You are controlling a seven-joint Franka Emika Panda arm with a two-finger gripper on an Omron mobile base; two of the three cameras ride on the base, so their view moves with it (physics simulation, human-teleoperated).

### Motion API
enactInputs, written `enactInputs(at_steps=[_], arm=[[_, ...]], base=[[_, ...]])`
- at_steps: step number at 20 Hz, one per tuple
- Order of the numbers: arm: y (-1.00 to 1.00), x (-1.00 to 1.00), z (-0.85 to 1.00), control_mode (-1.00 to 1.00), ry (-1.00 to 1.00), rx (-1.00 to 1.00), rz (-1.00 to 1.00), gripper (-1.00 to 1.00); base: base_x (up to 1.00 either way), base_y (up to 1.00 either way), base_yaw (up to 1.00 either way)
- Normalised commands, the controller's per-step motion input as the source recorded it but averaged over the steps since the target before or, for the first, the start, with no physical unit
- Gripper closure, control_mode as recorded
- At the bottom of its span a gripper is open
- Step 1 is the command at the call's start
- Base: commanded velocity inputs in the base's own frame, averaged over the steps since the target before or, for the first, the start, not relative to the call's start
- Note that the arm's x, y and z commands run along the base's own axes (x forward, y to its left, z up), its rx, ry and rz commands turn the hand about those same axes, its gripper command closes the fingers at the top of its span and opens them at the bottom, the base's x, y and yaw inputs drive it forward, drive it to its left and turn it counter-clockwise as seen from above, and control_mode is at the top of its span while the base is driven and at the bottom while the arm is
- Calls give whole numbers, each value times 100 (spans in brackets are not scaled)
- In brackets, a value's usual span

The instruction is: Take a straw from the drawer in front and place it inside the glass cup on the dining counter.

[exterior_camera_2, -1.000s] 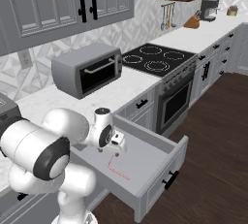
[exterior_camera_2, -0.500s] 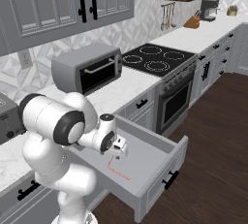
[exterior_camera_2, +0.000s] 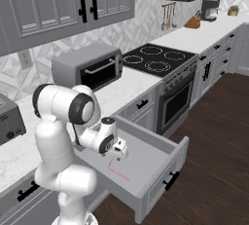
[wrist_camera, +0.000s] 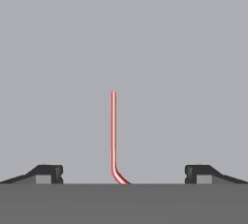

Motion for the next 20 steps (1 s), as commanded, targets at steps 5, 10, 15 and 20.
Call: enactInputs(at_steps=[5, 10, 15, 20], arm=[[2, 26, -34, -100, 0, 0, 0, -100], [3, 1, -27, -100, 0, 0, 0, -100], [0, 0, -32, -100, 0, 0, 0, -100], [0, 0, -39, -100, 0, 0, 0, 100]], base=[[0, 0, 0], [0, 0, 0], [0, 0, 0], [0, 0, 0]])
